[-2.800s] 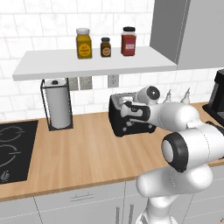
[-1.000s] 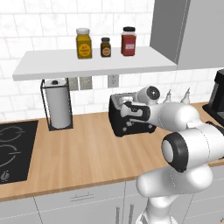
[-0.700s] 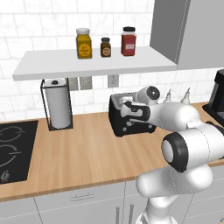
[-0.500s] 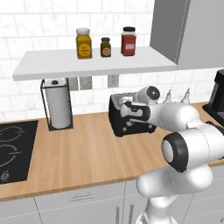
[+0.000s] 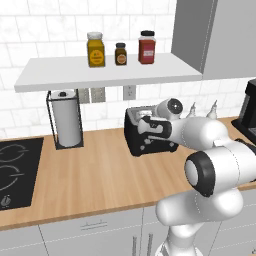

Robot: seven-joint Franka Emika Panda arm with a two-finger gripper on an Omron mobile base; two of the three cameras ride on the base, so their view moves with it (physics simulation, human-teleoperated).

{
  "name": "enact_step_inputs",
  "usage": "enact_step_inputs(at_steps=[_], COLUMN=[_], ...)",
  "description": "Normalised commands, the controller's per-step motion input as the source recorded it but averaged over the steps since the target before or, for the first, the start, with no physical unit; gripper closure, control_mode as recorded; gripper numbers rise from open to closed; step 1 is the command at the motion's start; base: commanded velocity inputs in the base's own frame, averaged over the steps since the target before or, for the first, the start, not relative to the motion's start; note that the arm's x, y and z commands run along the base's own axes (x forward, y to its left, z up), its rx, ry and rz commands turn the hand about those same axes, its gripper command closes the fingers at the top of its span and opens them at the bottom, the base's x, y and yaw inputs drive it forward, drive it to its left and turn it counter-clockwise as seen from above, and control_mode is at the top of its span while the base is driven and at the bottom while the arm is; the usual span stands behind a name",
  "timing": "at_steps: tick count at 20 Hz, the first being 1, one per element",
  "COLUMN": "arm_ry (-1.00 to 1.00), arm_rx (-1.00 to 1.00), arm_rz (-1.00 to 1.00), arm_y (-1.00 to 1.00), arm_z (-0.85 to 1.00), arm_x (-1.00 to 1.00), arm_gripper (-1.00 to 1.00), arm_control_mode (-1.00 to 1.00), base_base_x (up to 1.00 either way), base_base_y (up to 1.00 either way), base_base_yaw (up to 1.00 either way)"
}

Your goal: Start the toaster. Once the lever pops up, take the bread to the plate on the dining counter.

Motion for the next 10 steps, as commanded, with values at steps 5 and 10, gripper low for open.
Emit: enact_step_inputs(at_steps=[5, 10], arm_ry=[0.0, 0.0], arm_rx=[0.0, 0.0], arm_rz=[0.0, 0.0], arm_y=[0.0, 0.0], arm_z=[0.0, 0.0], arm_x=[0.0, 0.0], arm_gripper=[-1.0, -1.0], arm_control_mode=[-1.0, -1.0], base_base_x=[0.0, 0.0], base_base_y=[0.0, 0.0], base_base_yaw=[0.0, 0.0])
